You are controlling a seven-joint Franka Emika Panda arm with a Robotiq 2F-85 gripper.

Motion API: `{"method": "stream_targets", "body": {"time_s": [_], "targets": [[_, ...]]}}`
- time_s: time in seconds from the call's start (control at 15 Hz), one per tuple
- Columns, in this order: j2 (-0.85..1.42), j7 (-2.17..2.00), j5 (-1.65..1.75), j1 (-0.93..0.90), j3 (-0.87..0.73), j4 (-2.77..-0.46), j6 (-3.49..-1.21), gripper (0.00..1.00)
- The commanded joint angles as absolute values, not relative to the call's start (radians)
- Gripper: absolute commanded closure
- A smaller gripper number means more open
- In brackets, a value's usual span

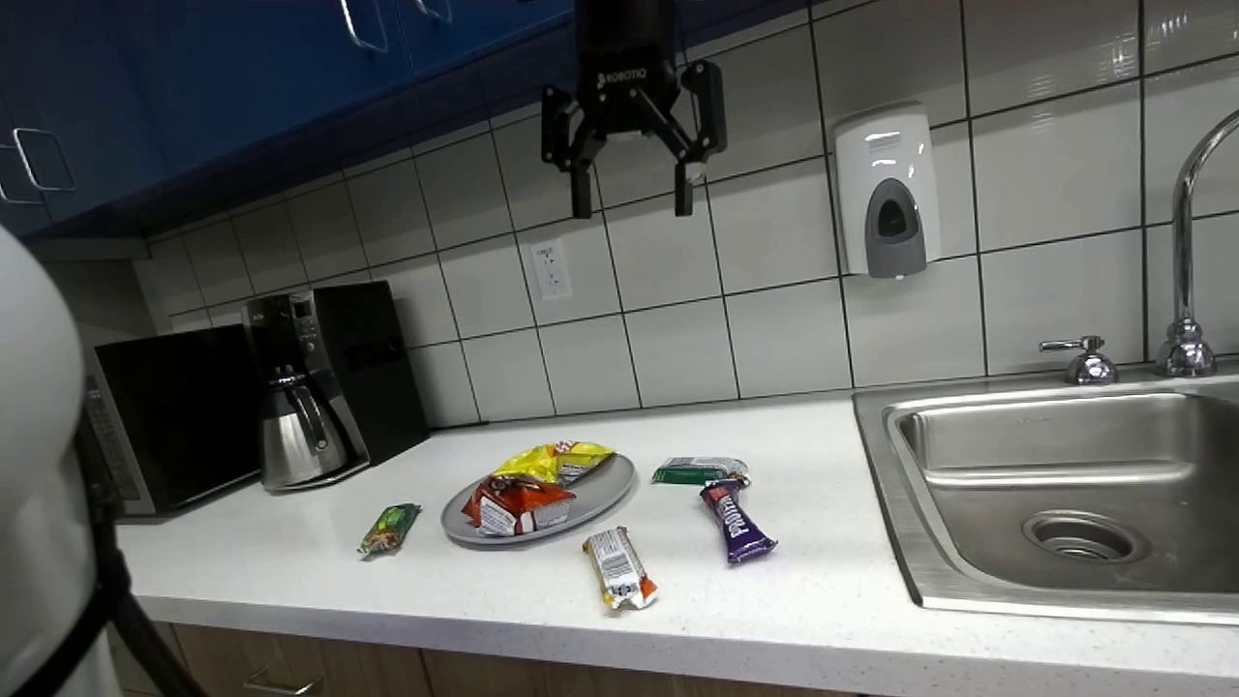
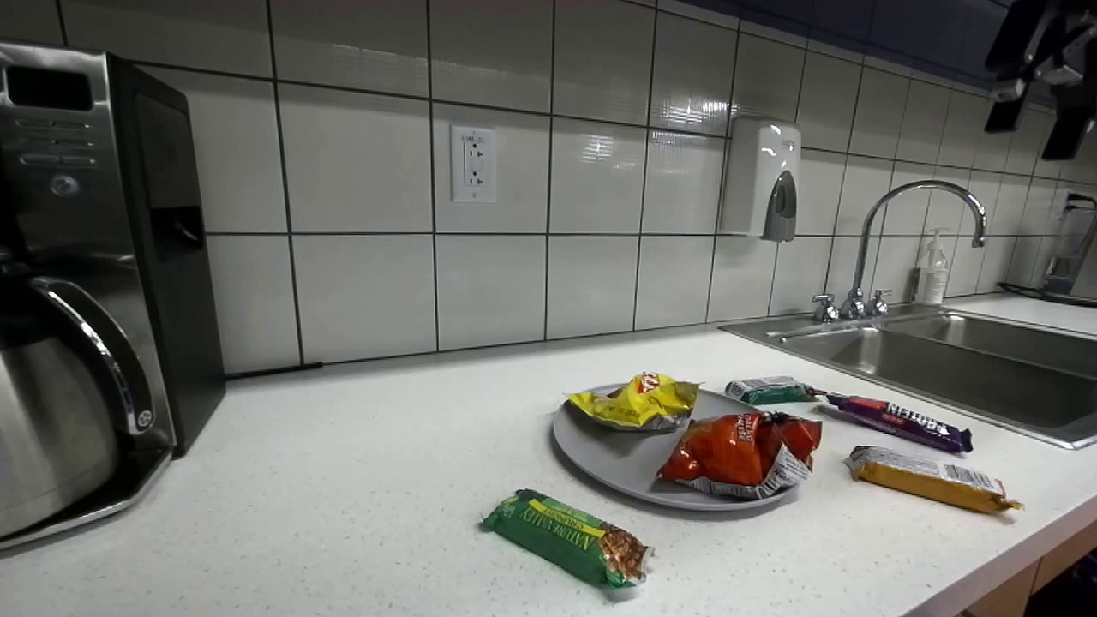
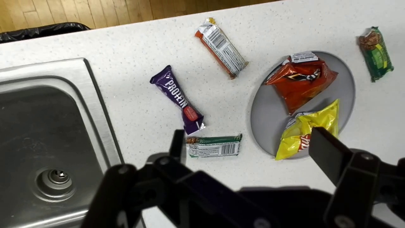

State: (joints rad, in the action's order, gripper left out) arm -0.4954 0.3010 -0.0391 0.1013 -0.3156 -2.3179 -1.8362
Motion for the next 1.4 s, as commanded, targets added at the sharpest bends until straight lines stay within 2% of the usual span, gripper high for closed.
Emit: {"method": "stream_targets", "body": {"time_s": [0.0,1.33], "targets": [[-0.455,0.315,-0.085,0.094,-0.285,-2.329,-1.875,0.00],[-0.183,0.324,-0.206,0.001,-0.138,-2.325,-2.020,0.00]]}}
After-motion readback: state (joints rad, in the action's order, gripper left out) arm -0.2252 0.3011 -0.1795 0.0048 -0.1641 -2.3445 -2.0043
